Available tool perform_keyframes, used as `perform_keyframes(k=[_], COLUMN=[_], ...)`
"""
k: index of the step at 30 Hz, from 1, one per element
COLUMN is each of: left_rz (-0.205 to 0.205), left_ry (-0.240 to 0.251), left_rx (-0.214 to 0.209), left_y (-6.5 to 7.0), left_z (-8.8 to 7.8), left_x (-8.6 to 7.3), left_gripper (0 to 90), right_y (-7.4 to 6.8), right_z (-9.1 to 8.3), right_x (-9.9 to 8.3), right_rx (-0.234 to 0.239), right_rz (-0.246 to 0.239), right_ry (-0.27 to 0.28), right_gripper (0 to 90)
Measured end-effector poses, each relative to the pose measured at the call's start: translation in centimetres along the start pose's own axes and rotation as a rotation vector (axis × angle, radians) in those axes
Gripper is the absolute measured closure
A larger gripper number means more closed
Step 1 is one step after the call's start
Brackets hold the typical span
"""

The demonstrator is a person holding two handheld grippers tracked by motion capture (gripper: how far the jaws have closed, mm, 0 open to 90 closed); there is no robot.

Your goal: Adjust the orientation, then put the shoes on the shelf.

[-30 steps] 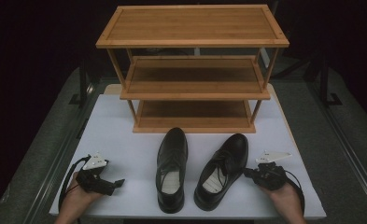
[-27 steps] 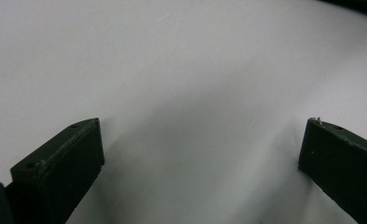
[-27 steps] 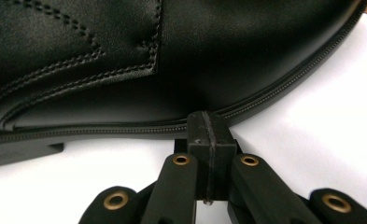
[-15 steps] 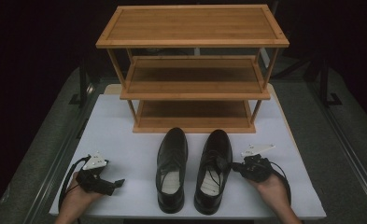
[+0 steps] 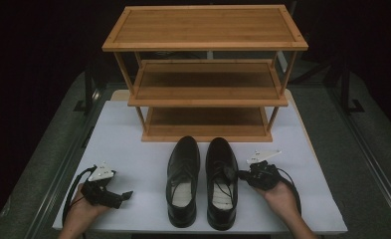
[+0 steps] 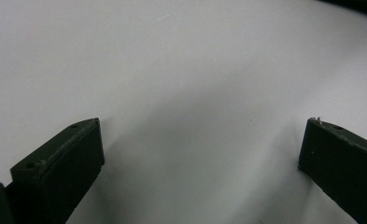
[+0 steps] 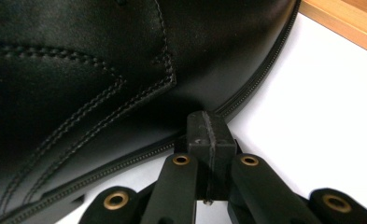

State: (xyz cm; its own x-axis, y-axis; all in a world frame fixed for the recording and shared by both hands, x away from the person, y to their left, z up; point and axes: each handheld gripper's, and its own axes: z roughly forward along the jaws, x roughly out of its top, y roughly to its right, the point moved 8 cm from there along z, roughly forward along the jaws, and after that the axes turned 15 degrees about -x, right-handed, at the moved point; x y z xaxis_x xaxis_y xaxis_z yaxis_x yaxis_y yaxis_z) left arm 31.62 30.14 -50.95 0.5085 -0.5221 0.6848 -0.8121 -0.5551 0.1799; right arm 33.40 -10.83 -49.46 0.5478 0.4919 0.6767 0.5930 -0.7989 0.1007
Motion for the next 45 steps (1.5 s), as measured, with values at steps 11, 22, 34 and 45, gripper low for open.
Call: perform_keyframes(k=[11,22,34,45], left_rz=[0.0,-0.004,-0.003,0.085], left_ry=[0.0,0.001,0.095,0.112], left_rx=[0.001,0.001,-0.089,-0.127], left_y=[0.0,0.0,3.0,5.8], left_z=[0.0,-0.1,-0.2,-0.8], left_x=[0.0,0.1,4.0,9.2], left_gripper=[0.0,0.0,14.9,15.3], right_y=[-0.9,-0.6,1.0,1.0], right_z=[-1.2,-2.8,-3.6,-5.4], right_x=[-0.7,-0.4,0.7,2.6], right_rx=[0.035,0.027,0.013,0.043], right_rz=[0.002,0.04,0.107,0.13], right_ry=[0.024,0.064,0.099,0.146], right_gripper=[89.8,59.0,41.3,39.1])
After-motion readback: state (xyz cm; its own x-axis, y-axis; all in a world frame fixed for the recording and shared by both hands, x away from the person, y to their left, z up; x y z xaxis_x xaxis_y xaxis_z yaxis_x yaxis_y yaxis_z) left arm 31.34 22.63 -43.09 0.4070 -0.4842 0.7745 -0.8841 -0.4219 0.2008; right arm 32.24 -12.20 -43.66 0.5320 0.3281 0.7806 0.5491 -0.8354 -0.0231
